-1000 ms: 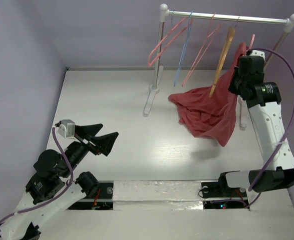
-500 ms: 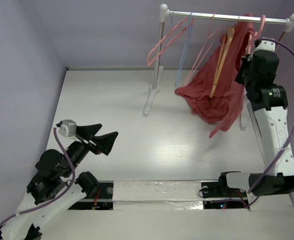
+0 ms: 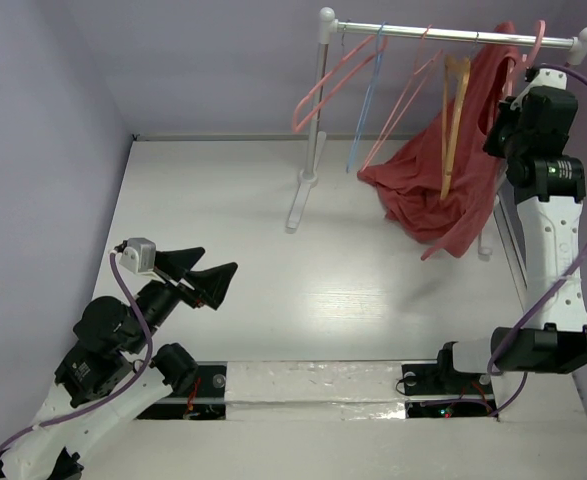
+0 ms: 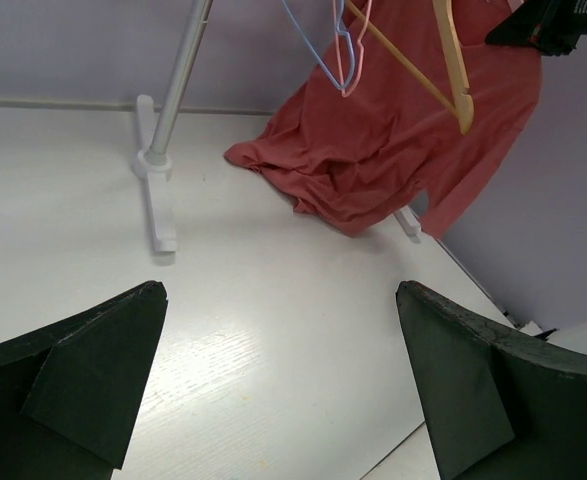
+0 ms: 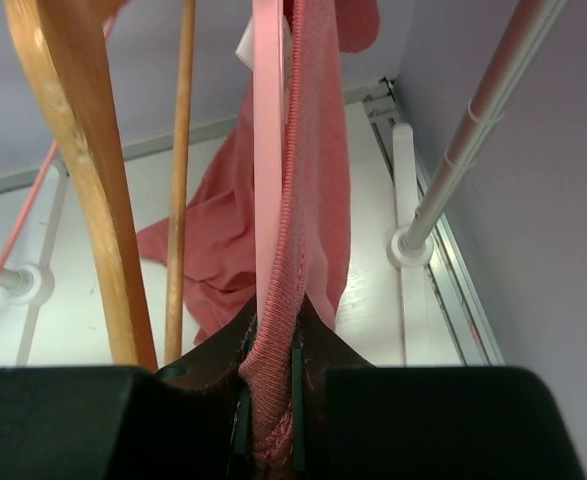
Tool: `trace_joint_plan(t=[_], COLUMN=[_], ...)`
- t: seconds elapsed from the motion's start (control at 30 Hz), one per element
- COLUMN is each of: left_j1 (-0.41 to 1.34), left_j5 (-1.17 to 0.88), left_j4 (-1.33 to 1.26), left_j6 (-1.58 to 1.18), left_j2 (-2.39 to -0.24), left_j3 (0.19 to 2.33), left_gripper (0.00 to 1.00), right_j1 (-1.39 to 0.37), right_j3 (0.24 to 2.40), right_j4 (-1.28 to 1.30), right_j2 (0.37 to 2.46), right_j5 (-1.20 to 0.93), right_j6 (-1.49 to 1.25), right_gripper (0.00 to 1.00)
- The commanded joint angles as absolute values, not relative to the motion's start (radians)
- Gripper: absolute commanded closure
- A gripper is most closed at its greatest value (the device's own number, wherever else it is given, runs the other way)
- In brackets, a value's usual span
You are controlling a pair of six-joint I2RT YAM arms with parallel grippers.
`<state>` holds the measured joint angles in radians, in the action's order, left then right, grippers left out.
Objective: Place the t-shirt on the hanger
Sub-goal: Place the hanger at the clothesline.
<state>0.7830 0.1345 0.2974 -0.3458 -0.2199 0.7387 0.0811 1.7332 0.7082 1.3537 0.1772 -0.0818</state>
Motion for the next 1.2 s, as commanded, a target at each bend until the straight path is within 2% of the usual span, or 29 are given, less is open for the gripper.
trace_joint_plan(t=[0.0, 0.27, 0.7, 1.17], left_j1=[0.776, 0.776, 0.776, 0.776], left_j5=[0.143, 0.167, 0.184, 0.196], left_j4=[0.267, 0.275, 0.279, 0.282], left_j6=[-0.330, -0.330, -0.333, -0.334], left_j2=[-0.236, -0.249, -0.265, -0.284], left_j3=[0.729, 0.730, 0.730, 0.729], left_gripper=[0.01, 0.01, 0.01, 0.01], right_j1=[0.106, 0.139, 0.187, 0.198], right_j3=[1.845, 1.914, 1.957, 1.813], right_j4=[0.613, 0.673, 0.677, 0.621], right_j2=[1.380, 1.483, 1.529, 1.517], right_j5=[0.138, 0.107, 0.058, 0.051], right_j6=[-0.069, -0.097, -0.133, -0.137], right_gripper=[1.00, 1.00, 1.00, 1.00])
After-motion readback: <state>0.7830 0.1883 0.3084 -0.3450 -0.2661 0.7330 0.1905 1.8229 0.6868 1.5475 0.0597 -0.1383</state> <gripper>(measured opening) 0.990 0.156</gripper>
